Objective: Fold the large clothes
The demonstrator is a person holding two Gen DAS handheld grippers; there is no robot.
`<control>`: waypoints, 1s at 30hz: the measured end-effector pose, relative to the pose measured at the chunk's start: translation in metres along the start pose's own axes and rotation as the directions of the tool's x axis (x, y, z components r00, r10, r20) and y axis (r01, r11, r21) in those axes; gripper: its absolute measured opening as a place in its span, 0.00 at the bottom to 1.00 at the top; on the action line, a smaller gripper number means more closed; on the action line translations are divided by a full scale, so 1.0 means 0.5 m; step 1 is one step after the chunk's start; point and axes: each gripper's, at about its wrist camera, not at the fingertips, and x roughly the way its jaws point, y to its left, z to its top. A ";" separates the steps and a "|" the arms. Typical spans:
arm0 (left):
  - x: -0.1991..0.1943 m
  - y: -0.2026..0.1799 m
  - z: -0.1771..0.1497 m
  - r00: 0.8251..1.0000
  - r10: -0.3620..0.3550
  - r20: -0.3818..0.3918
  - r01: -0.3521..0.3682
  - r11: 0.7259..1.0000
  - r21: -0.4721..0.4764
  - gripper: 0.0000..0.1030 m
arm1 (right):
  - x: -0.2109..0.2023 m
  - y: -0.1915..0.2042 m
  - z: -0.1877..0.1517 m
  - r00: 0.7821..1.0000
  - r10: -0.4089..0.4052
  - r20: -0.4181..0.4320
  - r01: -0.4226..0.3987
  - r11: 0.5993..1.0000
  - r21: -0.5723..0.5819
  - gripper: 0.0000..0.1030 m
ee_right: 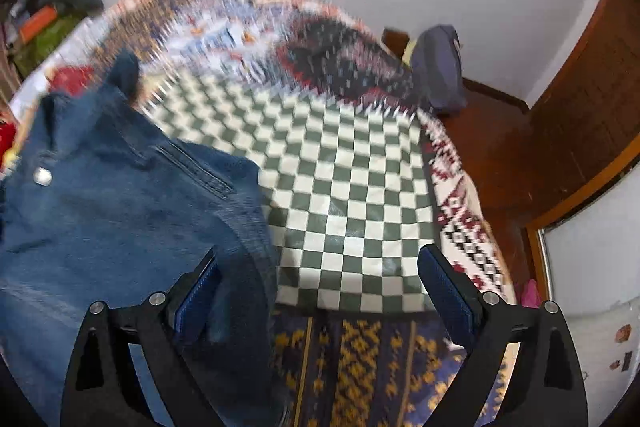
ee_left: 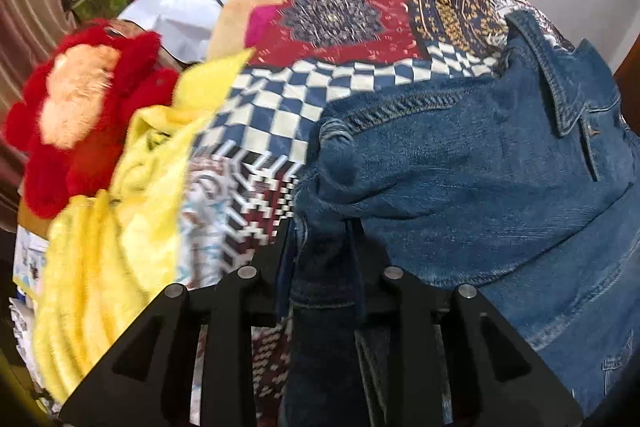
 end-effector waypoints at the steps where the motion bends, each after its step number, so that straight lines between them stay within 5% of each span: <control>1: -0.018 0.000 -0.001 1.000 0.020 0.017 -0.020 1.000 0.010 0.25 | -0.017 0.001 0.007 1.000 0.010 0.015 -0.010 1.000 0.001 0.91; 12: -0.257 -0.025 -0.026 0.983 -0.007 0.185 -0.017 0.992 0.128 0.27 | -0.326 0.043 -0.020 0.965 0.158 0.208 -0.147 0.987 -0.069 0.91; 20: -0.408 -0.054 -0.135 0.958 -0.099 0.270 0.047 0.980 0.193 0.59 | -0.450 0.090 -0.149 0.953 0.228 0.201 -0.203 0.969 -0.137 0.91; 22: -0.427 -0.054 -0.175 0.959 -0.123 0.256 0.074 0.979 0.191 0.80 | -0.463 0.097 -0.196 0.956 0.226 0.189 -0.200 0.969 -0.146 0.91; 24: -0.438 -0.048 -0.214 0.961 -0.129 0.244 0.086 0.980 0.181 0.89 | -0.468 0.102 -0.250 0.960 0.225 0.168 -0.201 0.968 -0.150 0.91; 30: -0.428 -0.014 -0.330 0.973 -0.115 0.199 0.089 0.987 0.135 0.89 | -0.429 0.085 -0.386 0.982 0.182 0.051 -0.176 0.979 -0.101 0.91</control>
